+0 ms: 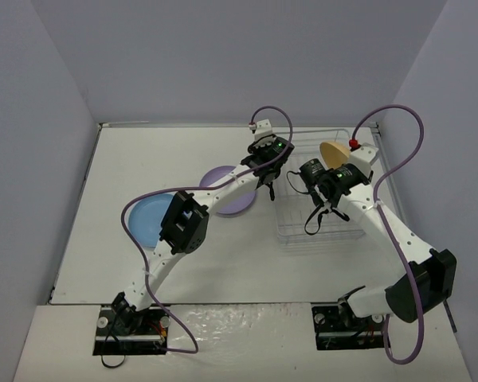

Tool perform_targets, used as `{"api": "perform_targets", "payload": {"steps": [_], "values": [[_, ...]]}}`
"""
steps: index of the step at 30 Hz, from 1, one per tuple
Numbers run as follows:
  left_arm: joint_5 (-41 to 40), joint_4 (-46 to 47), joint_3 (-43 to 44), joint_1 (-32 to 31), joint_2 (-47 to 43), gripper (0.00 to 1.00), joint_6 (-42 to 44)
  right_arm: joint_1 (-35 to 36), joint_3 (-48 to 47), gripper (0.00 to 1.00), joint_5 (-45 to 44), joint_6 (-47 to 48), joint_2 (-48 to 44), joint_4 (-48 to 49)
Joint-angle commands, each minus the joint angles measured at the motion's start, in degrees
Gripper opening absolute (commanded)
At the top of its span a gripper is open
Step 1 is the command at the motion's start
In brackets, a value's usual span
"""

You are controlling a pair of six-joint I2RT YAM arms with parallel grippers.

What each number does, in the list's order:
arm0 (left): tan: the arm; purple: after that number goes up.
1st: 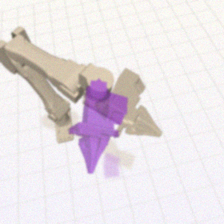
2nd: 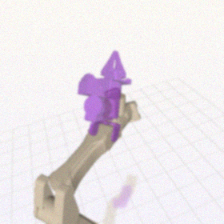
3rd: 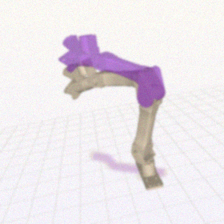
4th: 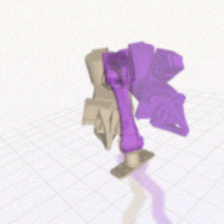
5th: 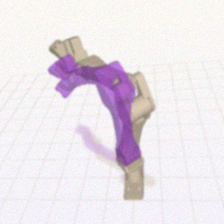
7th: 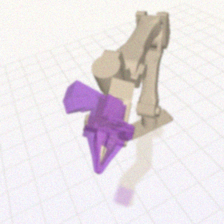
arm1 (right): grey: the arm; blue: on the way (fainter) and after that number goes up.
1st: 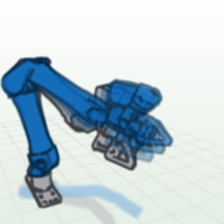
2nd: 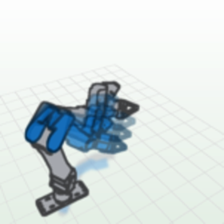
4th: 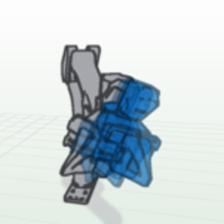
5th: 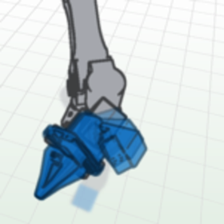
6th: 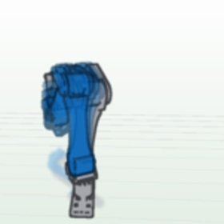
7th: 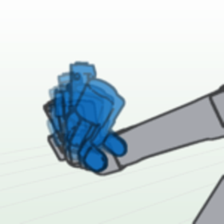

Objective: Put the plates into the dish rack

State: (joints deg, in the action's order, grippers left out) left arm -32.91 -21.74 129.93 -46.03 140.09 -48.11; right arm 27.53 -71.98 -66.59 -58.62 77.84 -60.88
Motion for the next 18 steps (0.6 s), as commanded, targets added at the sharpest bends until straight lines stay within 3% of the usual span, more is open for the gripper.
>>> {"api": "perform_targets", "payload": {"steps": [1,3,4,5,9,13,18], "values": [[-2.8,2.0,-2.1,1.1,-7.0,0.00,-4.6,-1.3,-2.8,0.00,-4.3,-1.3,0.8,0.8],[-1.1,3.3,-3.6,1.4,-8.2,0.09,-3.9,-2.1,-2.3,0.00,-4.8,-0.9,1.0,0.5],[-0.3,4.0,-4.2,1.5,-8.9,0.20,-3.2,-2.5,-2.0,0.00,-5.1,-0.6,1.1,0.7],[0.1,4.6,-4.6,1.6,-9.6,0.37,-2.3,-2.9,-1.7,0.00,-5.6,-0.2,1.2,1.3],[2.5,6.4,-5.8,1.5,-12.5,0.76,1.2,-6.2,0.2,0.00,-5.0,6.8,1.2,7.4],[4.9,10.8,-9.8,1.5,-16.9,0.84,4.7,-7.8,3.1,0.00,-3.0,13.0,0.7,14.2],[9.0,12.0,-11.5,1.5,-22.1,0.95,10.9,-8.2,5.2,0.00,0.3,14.0,1.0,17.3]]}}
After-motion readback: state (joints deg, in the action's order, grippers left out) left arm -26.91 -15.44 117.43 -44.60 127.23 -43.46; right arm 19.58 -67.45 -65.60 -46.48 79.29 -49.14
